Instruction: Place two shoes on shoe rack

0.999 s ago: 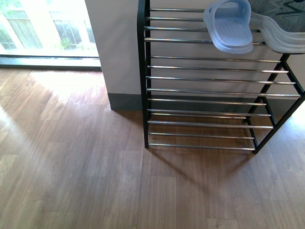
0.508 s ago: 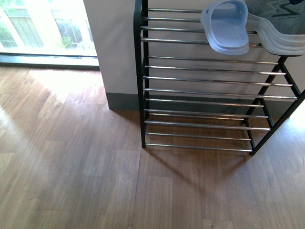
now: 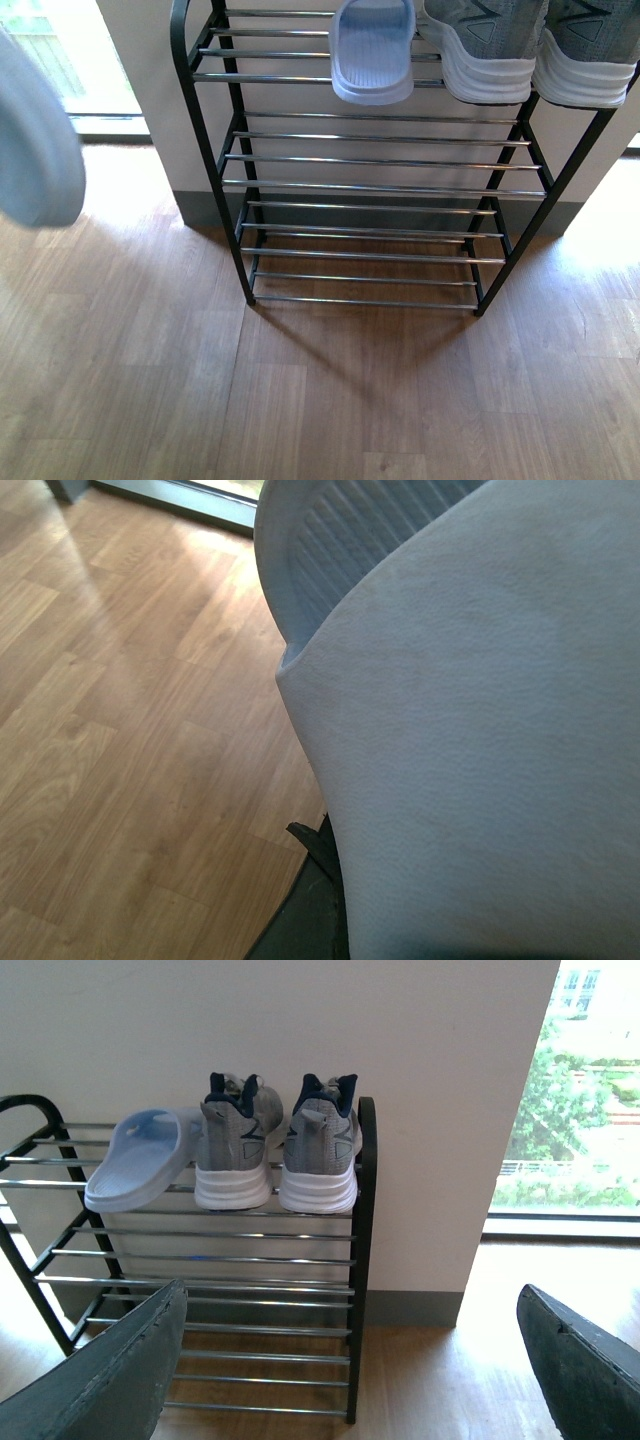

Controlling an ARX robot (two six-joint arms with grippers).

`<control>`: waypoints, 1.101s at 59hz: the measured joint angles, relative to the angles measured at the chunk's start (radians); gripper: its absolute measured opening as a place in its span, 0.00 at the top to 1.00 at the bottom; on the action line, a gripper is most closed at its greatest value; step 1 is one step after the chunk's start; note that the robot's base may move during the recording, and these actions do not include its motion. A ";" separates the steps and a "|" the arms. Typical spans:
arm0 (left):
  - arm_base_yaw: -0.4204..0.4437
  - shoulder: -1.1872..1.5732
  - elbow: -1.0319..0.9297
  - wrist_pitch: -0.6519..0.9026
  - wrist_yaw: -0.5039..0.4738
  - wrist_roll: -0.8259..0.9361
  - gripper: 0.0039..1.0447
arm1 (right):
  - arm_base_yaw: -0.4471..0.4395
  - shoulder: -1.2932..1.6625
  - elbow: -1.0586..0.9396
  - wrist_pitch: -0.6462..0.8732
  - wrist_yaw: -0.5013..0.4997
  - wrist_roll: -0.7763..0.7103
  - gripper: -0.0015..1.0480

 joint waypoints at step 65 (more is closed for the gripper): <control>-0.172 1.151 1.730 -0.758 -0.009 0.578 0.98 | 0.000 0.000 0.000 0.000 0.000 0.000 0.09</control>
